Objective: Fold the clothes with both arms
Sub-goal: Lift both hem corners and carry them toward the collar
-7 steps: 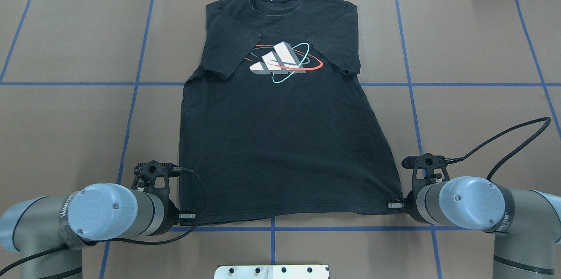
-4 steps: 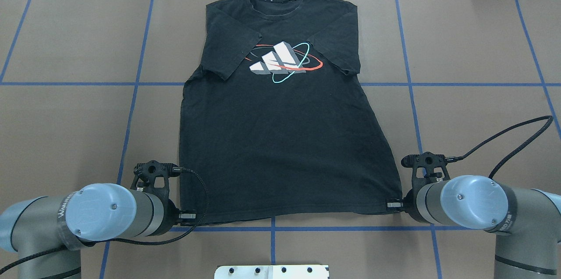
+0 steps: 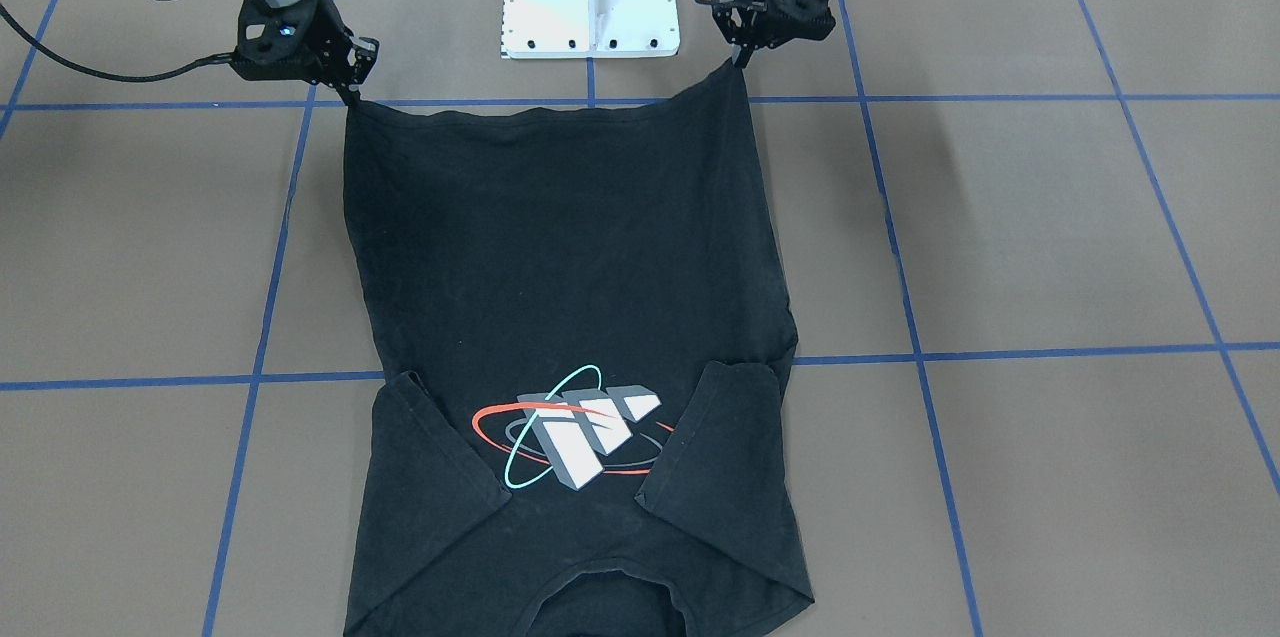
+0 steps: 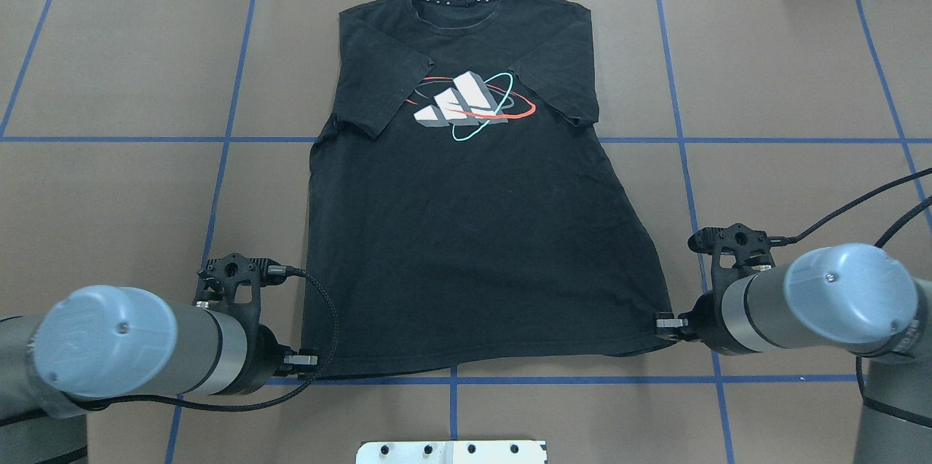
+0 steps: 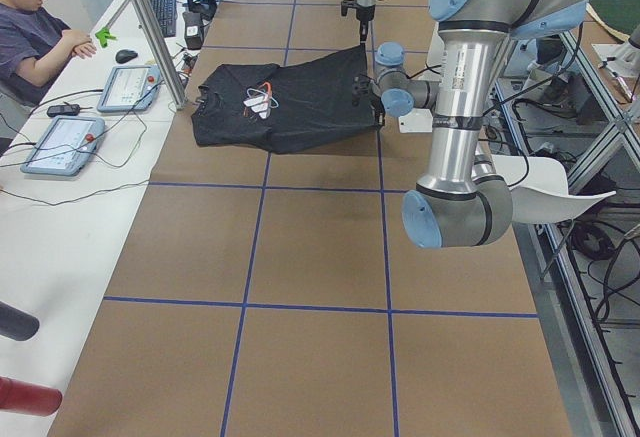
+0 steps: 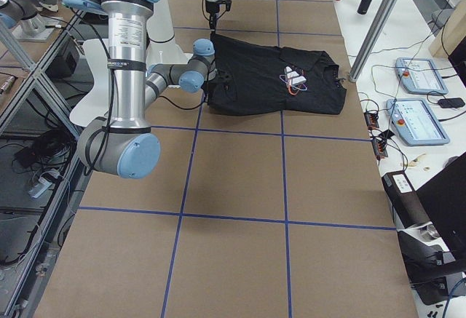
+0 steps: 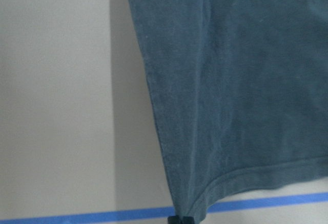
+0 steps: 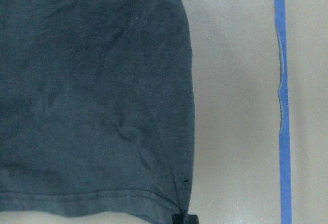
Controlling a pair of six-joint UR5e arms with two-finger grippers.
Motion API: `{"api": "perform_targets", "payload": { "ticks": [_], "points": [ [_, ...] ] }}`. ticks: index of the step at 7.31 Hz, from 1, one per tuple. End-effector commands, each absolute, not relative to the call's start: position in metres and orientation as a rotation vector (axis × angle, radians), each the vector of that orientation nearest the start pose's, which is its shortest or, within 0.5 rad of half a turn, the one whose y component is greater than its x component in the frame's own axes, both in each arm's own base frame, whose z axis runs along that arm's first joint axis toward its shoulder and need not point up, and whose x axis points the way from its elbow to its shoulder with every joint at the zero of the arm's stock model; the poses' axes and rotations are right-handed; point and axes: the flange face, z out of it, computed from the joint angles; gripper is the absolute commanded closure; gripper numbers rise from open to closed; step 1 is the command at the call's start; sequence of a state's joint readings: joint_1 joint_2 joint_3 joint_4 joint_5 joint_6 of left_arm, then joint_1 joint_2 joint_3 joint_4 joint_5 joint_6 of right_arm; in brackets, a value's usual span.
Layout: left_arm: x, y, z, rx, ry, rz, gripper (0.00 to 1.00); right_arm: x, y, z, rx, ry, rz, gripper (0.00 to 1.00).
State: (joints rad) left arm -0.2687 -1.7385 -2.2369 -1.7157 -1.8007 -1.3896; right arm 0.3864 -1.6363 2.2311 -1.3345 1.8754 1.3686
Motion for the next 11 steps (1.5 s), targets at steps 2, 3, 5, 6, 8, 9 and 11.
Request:
{"api": "perform_targets", "payload": {
  "ticks": [2,3,5,6,8,9,11],
  "points": [
    [0.366,-0.205,0.218,-0.078,1.115,0.133,1.00,-0.292,-0.205,0.295,-0.190,-1.016,-0.087,1.00],
    [0.350,-0.197,0.211,-0.104,1.137,0.156,1.00,-0.279,-0.176,0.277,-0.216,-1.040,-0.161,1.00],
    [0.330,-0.185,0.196,-0.153,1.186,0.206,1.00,-0.265,-0.150,0.250,-0.242,-1.092,-0.240,1.00],
    [0.329,-0.183,0.192,-0.169,1.196,0.215,1.00,-0.263,-0.154,0.249,-0.238,-1.096,-0.221,1.00],
    [0.359,-0.212,0.214,-0.141,1.129,0.132,1.00,-0.261,-0.201,0.278,-0.181,-1.036,-0.068,1.00],
    [0.375,-0.262,0.212,-0.076,1.120,0.037,1.00,-0.284,-0.249,0.301,-0.126,-1.006,0.032,1.00],
    [0.384,-0.340,0.212,-0.009,1.093,-0.094,1.00,-0.319,-0.338,0.337,-0.087,-0.952,0.178,1.00]
  ]
}}
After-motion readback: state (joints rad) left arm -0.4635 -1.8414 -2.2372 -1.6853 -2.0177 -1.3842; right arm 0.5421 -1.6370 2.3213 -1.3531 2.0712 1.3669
